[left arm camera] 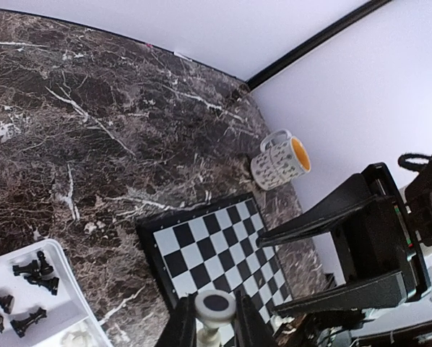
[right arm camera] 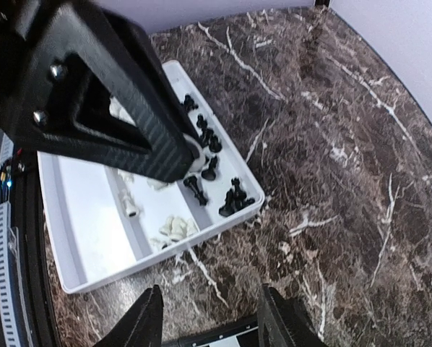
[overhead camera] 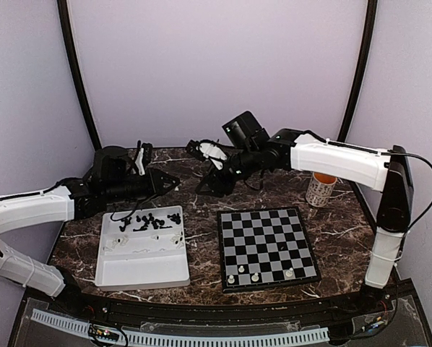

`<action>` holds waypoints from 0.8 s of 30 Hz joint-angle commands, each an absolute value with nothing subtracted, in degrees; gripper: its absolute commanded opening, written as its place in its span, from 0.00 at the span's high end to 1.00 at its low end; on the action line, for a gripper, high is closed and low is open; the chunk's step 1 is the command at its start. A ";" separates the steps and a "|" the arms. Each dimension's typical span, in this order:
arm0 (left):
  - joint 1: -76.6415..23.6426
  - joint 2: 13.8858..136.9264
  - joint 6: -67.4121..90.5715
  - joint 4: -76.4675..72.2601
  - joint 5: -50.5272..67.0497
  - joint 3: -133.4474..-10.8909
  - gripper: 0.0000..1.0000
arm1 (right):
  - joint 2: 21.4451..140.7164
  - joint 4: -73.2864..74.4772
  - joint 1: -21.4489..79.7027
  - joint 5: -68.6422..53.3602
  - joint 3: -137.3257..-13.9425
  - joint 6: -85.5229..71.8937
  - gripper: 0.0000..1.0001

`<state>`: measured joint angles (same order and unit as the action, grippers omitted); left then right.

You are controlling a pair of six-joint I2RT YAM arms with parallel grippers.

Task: Set up the chess pieces on the board
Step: Pass from the left arm to the right

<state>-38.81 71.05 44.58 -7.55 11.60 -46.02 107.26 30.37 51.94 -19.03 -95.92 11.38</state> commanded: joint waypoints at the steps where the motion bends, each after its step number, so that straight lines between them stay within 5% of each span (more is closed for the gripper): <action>1: -39.09 68.86 59.04 -22.19 8.25 -40.71 0.84 | 108.44 23.81 52.13 -18.47 -99.84 4.93 0.53; 24: -39.11 68.71 83.14 -43.44 8.95 -30.62 0.85 | 113.26 21.26 60.29 -6.24 -106.02 6.04 0.56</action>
<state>-38.81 69.04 80.51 -39.22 7.88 -31.66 112.07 23.44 60.14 -9.34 -103.57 6.72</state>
